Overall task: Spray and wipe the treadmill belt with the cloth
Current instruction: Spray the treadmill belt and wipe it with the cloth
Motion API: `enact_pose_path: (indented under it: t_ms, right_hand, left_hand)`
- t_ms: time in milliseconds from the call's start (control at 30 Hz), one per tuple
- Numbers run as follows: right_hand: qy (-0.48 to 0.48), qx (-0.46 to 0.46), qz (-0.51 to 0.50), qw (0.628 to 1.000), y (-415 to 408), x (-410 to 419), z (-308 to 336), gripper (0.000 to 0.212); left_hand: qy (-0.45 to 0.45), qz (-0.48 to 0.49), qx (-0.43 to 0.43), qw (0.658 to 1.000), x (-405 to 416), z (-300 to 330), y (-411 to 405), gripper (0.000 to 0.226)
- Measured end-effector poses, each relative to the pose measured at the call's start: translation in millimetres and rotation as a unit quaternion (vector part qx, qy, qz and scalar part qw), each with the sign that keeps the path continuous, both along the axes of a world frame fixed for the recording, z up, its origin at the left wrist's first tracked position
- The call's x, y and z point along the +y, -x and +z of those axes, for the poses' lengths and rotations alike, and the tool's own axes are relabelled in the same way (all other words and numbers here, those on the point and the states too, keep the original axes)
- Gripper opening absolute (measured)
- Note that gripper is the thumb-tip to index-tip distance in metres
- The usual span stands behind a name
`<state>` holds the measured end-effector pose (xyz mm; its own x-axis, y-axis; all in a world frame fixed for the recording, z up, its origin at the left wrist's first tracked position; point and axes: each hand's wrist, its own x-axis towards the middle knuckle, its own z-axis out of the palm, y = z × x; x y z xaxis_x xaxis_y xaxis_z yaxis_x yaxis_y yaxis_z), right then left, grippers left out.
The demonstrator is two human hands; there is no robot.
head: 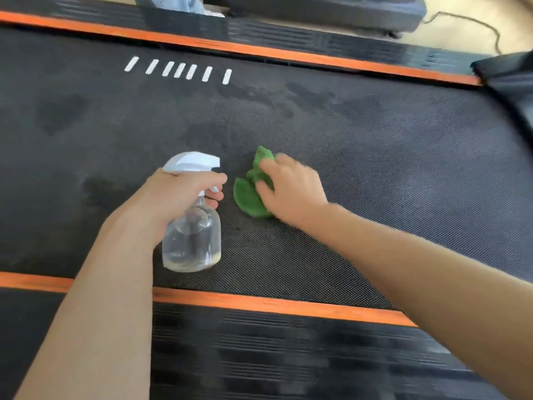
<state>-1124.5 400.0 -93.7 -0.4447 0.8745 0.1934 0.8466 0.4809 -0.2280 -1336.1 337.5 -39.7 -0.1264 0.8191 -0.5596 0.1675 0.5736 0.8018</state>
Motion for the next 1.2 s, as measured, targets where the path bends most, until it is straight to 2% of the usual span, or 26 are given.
enact_pose_path:
  t_ms: [100,167,300,367,433,500,567,633,700,833,933,967,1000,1067,1133,1200]
  right_hand:
    - [0.049,-0.006,0.133,0.99,-65,-82,12,0.026]
    - [0.096,-0.034,0.195,0.976,-101,-105,20,0.021]
    - [0.026,-0.114,0.32,0.94,-105,-73,22,0.019]
    - [-0.022,-0.103,0.262,0.959,-93,-35,13,0.026]
    - [-0.042,-0.06,0.083,0.994,-77,7,4,0.032]
    - [-0.007,-0.016,-0.122,0.992,-55,41,0,0.028]
    - [0.001,-0.009,-0.195,0.981,-31,44,-2,0.024]
    - [0.011,0.003,-0.128,0.992,-27,13,0,0.021]
    - [0.051,0.02,0.011,0.998,-36,-43,5,0.017]
    - [0.143,0.015,0.197,0.97,-65,-107,22,0.017]
    - [0.082,-0.065,0.291,0.951,-74,-74,25,0.015]
    - [0.043,-0.08,0.282,0.955,-75,-52,21,0.018]
    - [0.01,-0.078,0.227,0.971,-75,-27,15,0.023]
    - [-0.018,-0.039,0.019,0.999,-81,30,9,0.027]
    - [0.04,0.012,-0.174,0.984,-79,67,5,0.021]
    - [0.029,-0.003,-0.207,0.978,-62,64,2,0.021]
  left_hand:
    - [-0.007,0.008,0.015,1.0,-1,3,-12,0.026]
    - [-0.018,0.008,0.019,1.0,0,2,-11,0.019]
    - [-0.019,-0.017,0.013,1.0,0,5,-13,0.016]
    - [-0.021,-0.026,0.012,0.999,0,6,-15,0.016]
    - [-0.025,-0.014,0.003,1.0,1,6,-16,0.015]
    - [-0.03,-0.021,-0.013,0.999,2,7,-17,0.016]
    - [-0.03,-0.028,-0.007,0.999,5,4,-16,0.019]
    - [-0.026,-0.016,0.006,1.0,5,3,-17,0.017]
    - [-0.028,-0.006,0.015,0.999,5,0,-18,0.016]
    - [-0.034,-0.016,0.013,0.999,3,1,-15,0.017]
    - [-0.029,-0.039,0.019,0.999,1,2,-13,0.018]
    - [-0.019,-0.048,0.025,0.998,0,2,-13,0.018]
    - [-0.006,-0.059,0.03,0.998,1,-1,-13,0.018]
    - [0.024,-0.086,0.033,0.995,2,-3,-15,0.021]
    - [0.039,-0.119,0.037,0.991,1,-3,-16,0.023]
    - [0.034,-0.129,0.038,0.99,0,-2,-19,0.023]
